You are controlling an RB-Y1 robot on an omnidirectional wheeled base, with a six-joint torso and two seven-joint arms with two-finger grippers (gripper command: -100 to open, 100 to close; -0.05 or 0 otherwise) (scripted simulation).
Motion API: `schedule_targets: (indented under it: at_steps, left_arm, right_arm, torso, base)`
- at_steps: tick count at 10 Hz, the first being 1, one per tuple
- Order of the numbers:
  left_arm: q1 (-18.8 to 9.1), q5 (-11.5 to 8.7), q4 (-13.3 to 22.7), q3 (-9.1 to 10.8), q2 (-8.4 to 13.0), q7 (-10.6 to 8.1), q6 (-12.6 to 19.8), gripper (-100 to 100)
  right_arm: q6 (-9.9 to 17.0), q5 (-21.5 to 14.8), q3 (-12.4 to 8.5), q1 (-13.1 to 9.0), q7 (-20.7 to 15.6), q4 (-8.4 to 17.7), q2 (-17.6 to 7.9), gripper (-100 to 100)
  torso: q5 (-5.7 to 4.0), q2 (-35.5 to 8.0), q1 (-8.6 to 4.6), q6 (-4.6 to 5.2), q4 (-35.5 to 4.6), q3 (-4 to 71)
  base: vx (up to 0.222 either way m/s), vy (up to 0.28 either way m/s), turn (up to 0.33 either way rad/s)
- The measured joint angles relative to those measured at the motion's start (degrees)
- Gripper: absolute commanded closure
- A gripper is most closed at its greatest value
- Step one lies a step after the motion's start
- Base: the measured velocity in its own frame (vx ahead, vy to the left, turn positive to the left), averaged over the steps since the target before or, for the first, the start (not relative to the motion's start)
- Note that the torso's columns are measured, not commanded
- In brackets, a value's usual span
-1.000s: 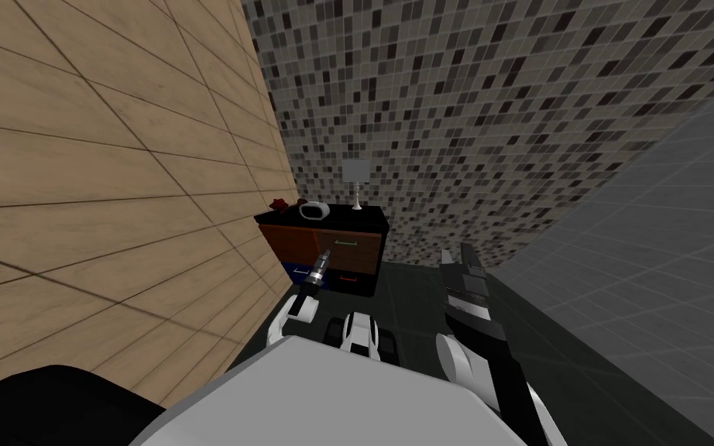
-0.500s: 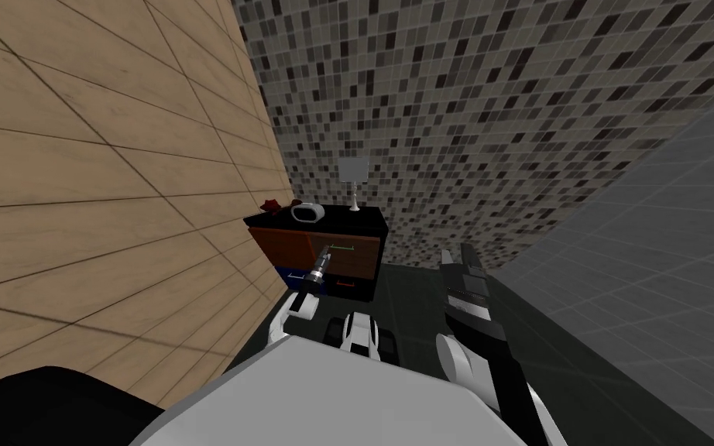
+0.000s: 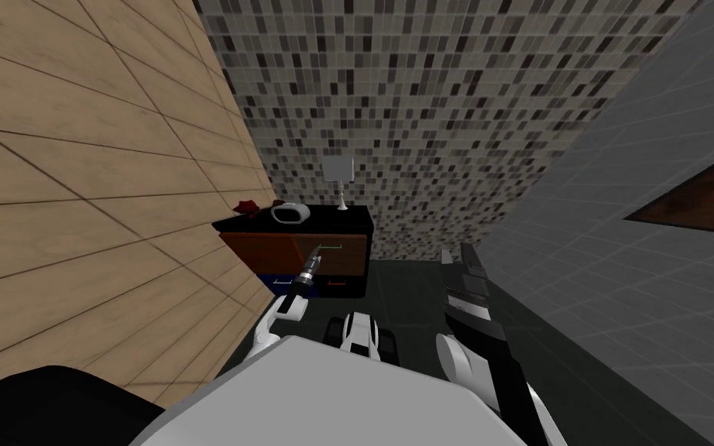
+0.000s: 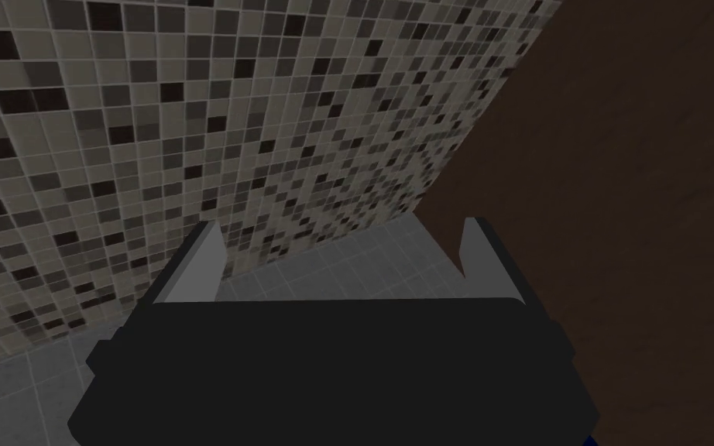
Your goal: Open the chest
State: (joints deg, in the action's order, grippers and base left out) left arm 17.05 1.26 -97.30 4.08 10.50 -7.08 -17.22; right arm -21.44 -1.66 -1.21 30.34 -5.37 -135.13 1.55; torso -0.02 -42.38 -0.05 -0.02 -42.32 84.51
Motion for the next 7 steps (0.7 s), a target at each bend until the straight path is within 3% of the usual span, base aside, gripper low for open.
schedule_targets:
  at_steps: [2,4,5,6,7]
  left_arm:
    - [0.1,-1.6,2.4,3.25,2.7,-1.56,-1.1,-100]
    - [0.4,-2.7,4.0,5.58,4.2,-2.42,-1.6,-100]
    - [0.0,-3.1,5.9,6.76,4.7,-2.78,-2.3,-100]
    - [-1.3,-3.9,10.4,8.40,6.1,-3.36,-4.4,-100]
    - [-0.7,-4.5,11.4,9.80,7.0,-3.99,-5.3,-100]
  right_arm:
    - [0.0,0.0,0.0,0.0,0.0,0.0,0.0,0]
    - [0.0,0.0,0.0,0.0,0.0,0.0,0.0,0]
    - [0.0,0.0,0.0,0.0,0.0,0.0,0.0,0]
    - [0.0,0.0,0.0,0.0,0.0,0.0,0.0,0]
    - [0.0,0.0,0.0,0.0,0.0,0.0,0.0,0]
  torso:
    - [0.05,0.3,0.17,-0.01,0.1,0.2]
    - [0.06,0.2,0.12,0.07,0.1,0.1]
    - [0.02,0.1,0.01,0.02,0.0,0.0]
    - [-0.02,0.0,-0.12,0.06,0.0,0.0]
    - [-0.02,0.0,-0.05,-0.03,0.0,0.0]
  base:
    - [-0.033,-0.049,-0.079]
    - [-0.033,-0.050,-0.250]
    - [-0.060,-0.092,-0.381]
    - [-0.051,-0.090,-0.216]
    - [-0.052,-0.103,-0.333]
